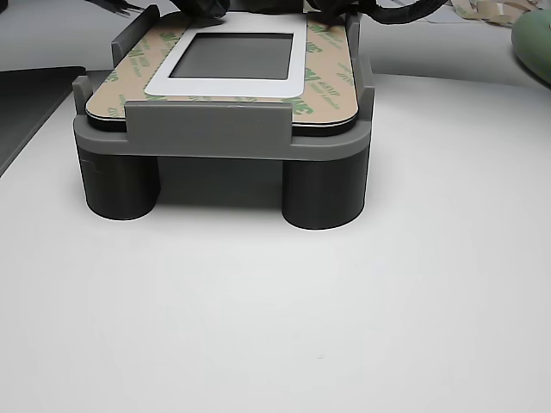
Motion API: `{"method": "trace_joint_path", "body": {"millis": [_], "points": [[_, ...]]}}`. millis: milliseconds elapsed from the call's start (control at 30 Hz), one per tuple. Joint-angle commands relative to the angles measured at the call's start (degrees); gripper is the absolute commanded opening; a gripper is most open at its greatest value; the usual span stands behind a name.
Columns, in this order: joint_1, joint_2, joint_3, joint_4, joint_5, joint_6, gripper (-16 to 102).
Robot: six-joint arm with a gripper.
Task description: Peel off protective film from adhesive tape.
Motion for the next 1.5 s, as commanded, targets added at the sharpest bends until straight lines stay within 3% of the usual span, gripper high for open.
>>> {"method": "trace_joint_path", "body": {"millis": [0,1467], "points": [[-0.44,1.93,-1.49,-0.09,-0.09,-0.09,-11],[-1.23,1.41,-0.09,-2.46,-0.70,-1.14,-11]]}}
